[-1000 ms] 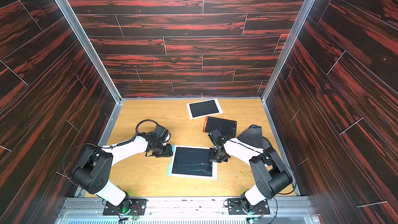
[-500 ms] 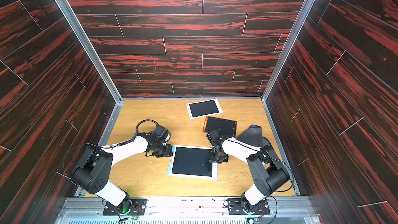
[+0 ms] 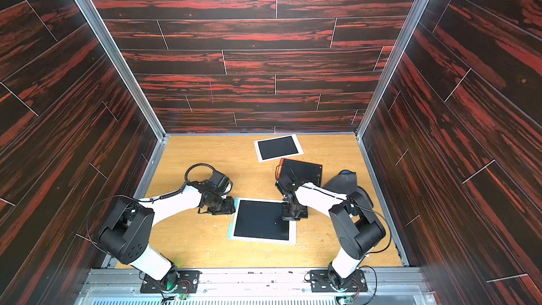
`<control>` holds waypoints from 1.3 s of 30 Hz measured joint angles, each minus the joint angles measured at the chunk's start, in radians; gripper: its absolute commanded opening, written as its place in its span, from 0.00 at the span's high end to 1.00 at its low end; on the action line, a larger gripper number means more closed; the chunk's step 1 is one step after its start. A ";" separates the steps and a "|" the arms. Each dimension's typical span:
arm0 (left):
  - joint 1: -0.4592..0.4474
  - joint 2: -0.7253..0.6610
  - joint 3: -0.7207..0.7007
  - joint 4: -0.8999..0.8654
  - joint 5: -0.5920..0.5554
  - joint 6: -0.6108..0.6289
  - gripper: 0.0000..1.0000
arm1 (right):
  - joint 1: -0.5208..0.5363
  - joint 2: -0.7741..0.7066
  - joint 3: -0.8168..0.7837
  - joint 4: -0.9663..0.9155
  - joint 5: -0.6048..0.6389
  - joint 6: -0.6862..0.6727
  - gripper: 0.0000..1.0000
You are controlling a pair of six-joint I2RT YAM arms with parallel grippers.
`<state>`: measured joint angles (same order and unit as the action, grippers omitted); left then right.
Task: Wipe the drawing tablet
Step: Press the button on the drawing tablet, then pick up the drawing tablet from the center of the board.
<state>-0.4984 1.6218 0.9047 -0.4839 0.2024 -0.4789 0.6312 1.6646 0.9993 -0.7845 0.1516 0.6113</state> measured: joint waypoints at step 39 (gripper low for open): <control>0.033 -0.113 -0.261 0.373 0.237 -0.281 0.46 | -0.147 -0.162 -0.251 0.293 -0.426 0.056 0.21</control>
<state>-0.4656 1.5089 0.6434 -0.1112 0.4393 -0.7597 0.4843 1.5028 0.7483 -0.4919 -0.2741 0.6670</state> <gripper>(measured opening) 0.543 0.790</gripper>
